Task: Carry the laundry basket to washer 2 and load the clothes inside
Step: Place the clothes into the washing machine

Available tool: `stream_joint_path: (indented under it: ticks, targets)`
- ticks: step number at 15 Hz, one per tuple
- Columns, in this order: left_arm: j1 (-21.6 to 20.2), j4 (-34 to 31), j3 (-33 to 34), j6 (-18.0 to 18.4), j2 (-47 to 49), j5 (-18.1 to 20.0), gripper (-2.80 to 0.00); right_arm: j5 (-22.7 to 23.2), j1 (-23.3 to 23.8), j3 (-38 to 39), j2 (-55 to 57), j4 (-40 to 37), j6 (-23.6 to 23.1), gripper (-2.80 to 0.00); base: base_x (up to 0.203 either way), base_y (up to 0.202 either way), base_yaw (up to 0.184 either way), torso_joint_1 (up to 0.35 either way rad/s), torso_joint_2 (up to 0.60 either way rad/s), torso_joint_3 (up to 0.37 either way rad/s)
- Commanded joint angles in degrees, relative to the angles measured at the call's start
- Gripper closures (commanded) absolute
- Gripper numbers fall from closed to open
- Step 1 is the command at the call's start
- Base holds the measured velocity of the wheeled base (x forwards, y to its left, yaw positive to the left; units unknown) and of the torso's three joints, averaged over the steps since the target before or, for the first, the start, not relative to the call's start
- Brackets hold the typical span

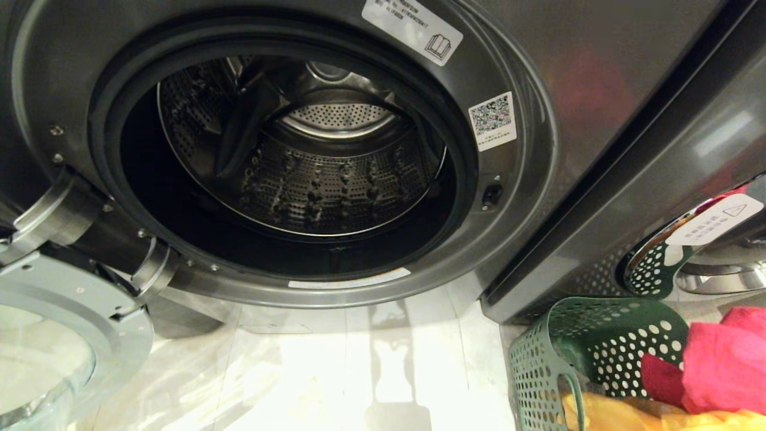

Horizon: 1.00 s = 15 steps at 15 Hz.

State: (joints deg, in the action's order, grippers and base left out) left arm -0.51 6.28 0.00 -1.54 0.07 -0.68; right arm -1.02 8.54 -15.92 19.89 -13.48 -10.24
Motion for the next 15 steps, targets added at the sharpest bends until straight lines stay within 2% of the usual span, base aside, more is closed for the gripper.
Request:
stream_joint_path:
  ticks: [1, 9, 15]
  targets:
    - [0.0, 0.0, 2.3, 0.0, 0.0, 0.0, 0.0, 0.1, 0.1, 2.0, -3.8, -0.3, -0.2, 0.0, 0.0, 0.0, 0.0, 0.0, 0.0, 0.0]
    - [0.0, 0.0, 2.3, 0.0, 0.0, 0.0, 0.0, 0.2, 0.1, -3.5, -3.8, -0.4, -0.1, 0.0, 0.0, 0.0, 0.0, 0.0, 0.0, 0.0]
    - [0.0, 0.0, 2.3, 0.0, 0.0, 0.0, 0.0, 0.1, 0.1, -3.5, -3.7, -0.4, -0.2, 0.0, 0.0, 0.0, 0.0, 0.0, 0.0, 0.0]
